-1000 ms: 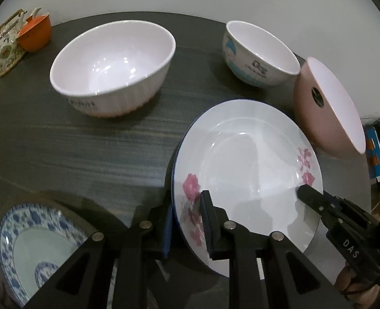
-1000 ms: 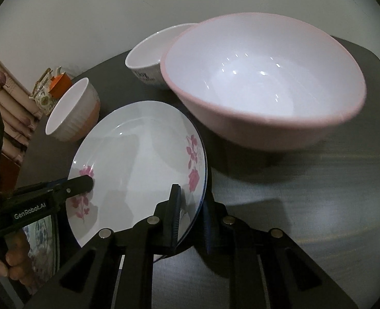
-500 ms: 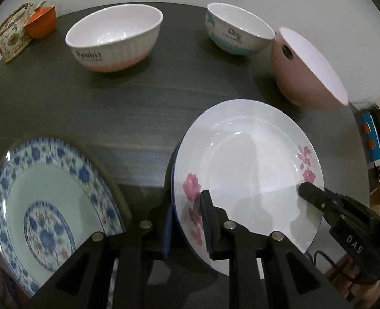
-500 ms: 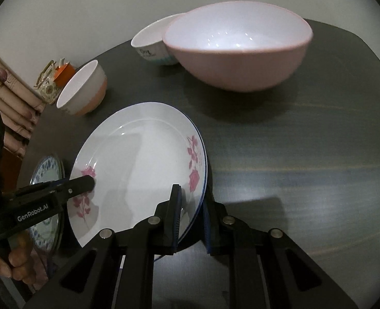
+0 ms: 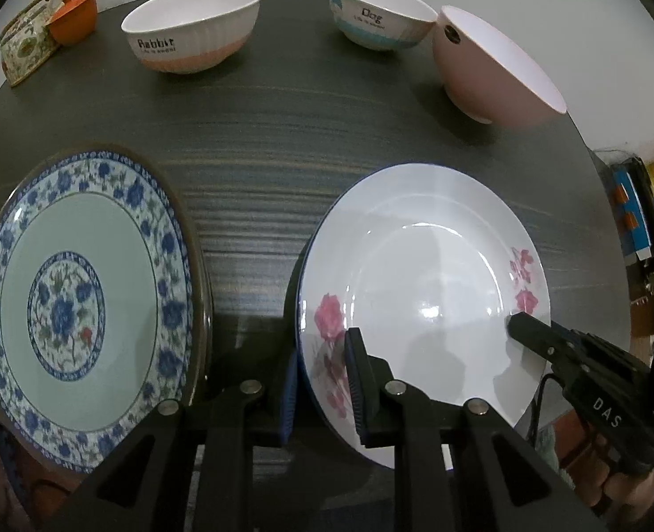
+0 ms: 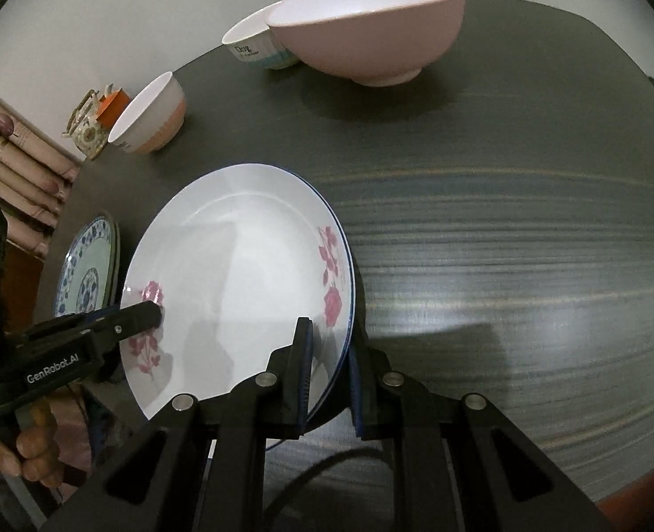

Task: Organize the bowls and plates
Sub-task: 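Lift the pink-flowered plate with both tools and carry it toward the blue-and-white plates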

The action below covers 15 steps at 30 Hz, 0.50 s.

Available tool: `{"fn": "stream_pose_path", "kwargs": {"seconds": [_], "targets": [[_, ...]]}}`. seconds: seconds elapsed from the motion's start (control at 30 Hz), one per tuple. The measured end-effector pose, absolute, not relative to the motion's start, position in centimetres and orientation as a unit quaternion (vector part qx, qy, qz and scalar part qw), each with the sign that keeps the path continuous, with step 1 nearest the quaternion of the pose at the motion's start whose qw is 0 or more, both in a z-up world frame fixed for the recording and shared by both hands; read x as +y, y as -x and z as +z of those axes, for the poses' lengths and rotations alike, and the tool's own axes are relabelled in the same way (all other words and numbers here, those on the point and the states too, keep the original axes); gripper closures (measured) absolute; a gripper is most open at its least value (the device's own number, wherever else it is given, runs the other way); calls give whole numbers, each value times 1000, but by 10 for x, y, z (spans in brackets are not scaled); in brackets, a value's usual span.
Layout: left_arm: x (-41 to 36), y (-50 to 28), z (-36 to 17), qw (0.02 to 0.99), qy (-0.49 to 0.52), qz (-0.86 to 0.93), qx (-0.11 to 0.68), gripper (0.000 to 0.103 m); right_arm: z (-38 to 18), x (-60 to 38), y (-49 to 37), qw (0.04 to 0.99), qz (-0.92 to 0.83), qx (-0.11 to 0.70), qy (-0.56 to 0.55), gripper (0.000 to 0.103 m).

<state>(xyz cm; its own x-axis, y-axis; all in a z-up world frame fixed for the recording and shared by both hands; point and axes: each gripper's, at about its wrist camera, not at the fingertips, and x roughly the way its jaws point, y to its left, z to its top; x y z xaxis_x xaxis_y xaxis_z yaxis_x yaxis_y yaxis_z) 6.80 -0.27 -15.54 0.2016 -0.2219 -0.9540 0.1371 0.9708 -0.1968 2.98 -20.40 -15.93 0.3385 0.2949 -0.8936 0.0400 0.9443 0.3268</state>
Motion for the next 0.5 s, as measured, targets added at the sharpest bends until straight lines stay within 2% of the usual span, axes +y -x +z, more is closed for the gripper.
{"fn": "stream_pose_path", "kwargs": {"seconds": [0.3, 0.5], "targets": [[-2, -21, -160, 770, 32, -121, 625, 83, -159, -206, -18, 794, 82, 583, -151, 89], [-2, -41, -159, 764, 37, -125, 632, 83, -159, -208, -21, 791, 84, 585, -159, 88]]}}
